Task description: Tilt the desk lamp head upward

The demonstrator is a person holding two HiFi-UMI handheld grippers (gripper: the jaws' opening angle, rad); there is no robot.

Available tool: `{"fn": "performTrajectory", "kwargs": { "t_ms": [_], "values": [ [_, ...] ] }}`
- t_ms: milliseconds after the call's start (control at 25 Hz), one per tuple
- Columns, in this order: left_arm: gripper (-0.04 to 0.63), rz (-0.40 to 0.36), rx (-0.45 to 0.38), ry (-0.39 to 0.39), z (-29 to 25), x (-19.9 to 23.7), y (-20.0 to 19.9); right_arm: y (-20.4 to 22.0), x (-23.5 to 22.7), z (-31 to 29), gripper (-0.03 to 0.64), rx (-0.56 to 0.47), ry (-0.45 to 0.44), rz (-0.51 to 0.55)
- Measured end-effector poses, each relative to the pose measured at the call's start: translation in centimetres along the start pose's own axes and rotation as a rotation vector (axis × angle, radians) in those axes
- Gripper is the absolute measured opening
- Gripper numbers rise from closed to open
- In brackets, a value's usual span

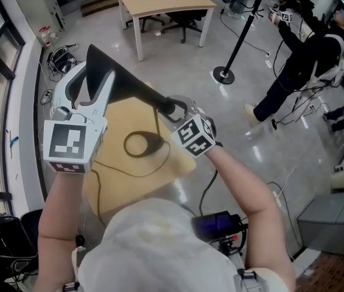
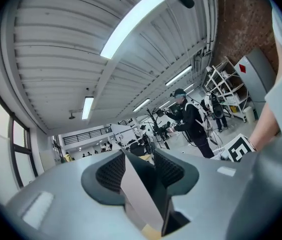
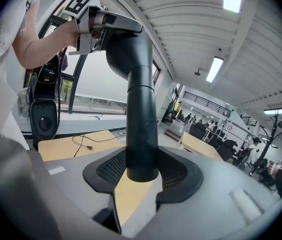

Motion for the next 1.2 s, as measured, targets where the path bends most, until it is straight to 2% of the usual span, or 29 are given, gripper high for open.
{"fn": "performTrajectory", "kwargs": {
  "t_ms": [280, 600, 840, 1000, 1120, 1200],
  "values": [
    [0.163, -0.037, 0.055, -0.004, -1.2, -0.8, -0.8, 0.6, -0.3, 0.0, 0.204, -0.02, -0.001, -0.044],
    [0.161, -0.021, 0.041, -0.027, -1.2, -1.6, -0.9, 1.2, -0.5, 0.5, 0.204, -0.057, -0.002, -0.042],
    [0.175, 0.087, -0.046, -0.003, 0.5, -1.5, 0.1, 1.3, -0.1, 0.5, 0.207, -0.086, -0.061, -0.051],
    [0.187, 0.136, -0.078, -0.05, 2.5, -0.9, 0.6, 0.2, -1.4, -0.4, 0.215, -0.161, -0.075, -0.034],
    [0.187, 0.159, -0.105, -0.032, 3.5, -1.5, 1.3, -0.4, -2.3, 0.4, 0.208, -0.192, -0.097, -0.079],
    [0.186, 0.199, -0.12, -0.021, 4.8, -2.1, 2.5, -0.2, -2.2, 1.6, 0.18, -0.191, -0.107, -0.109]
  ]
}}
Point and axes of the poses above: the fingertips, and each gripper's own axes: z backward along the fingers, x to its left, y out of its underside, the point moved 7 cm from there along z, backward along the fingers, and after that the axes turned 15 degrees about y, right-handed, at the moved point
